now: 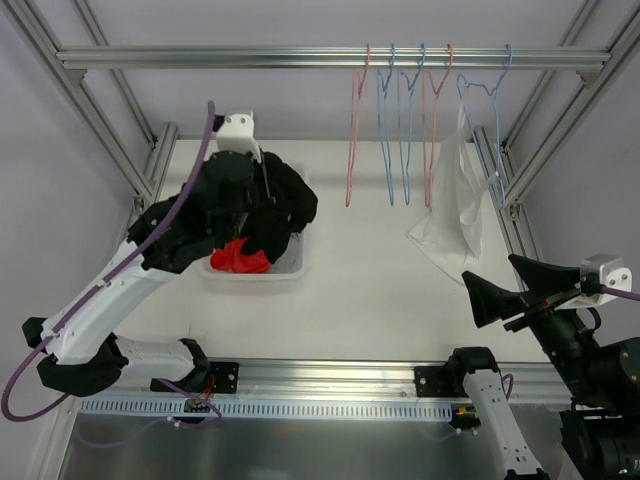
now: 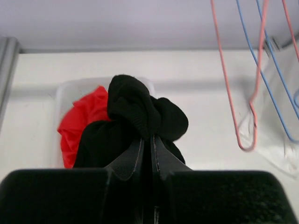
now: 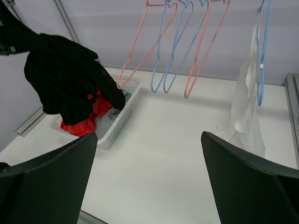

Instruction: Remove the tank top from the hanger

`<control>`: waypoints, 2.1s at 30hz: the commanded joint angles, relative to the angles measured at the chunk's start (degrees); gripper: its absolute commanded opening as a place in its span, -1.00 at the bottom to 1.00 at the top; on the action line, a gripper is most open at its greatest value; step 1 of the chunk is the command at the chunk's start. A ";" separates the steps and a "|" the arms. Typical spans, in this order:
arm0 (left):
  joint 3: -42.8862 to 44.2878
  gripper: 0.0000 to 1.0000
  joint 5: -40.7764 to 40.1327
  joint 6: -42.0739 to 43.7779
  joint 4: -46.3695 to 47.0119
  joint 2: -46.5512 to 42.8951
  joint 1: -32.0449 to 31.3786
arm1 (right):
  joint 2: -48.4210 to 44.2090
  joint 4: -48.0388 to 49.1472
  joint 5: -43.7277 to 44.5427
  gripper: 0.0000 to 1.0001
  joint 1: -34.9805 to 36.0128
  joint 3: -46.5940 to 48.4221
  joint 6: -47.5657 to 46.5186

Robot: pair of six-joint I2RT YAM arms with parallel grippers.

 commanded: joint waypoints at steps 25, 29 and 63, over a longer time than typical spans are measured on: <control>-14.03 -1.00 31.28 -4.84 12.06 31.08 33.58 | 1.49 7.51 -3.91 0.99 -0.27 -9.12 3.65; -23.97 -1.00 30.66 -7.14 19.16 31.80 33.58 | 1.05 8.74 -5.14 0.99 -0.27 -11.24 4.53; -23.97 0.97 43.39 -1.52 9.87 -14.93 29.02 | 39.27 3.64 17.71 0.99 -3.16 18.26 -10.75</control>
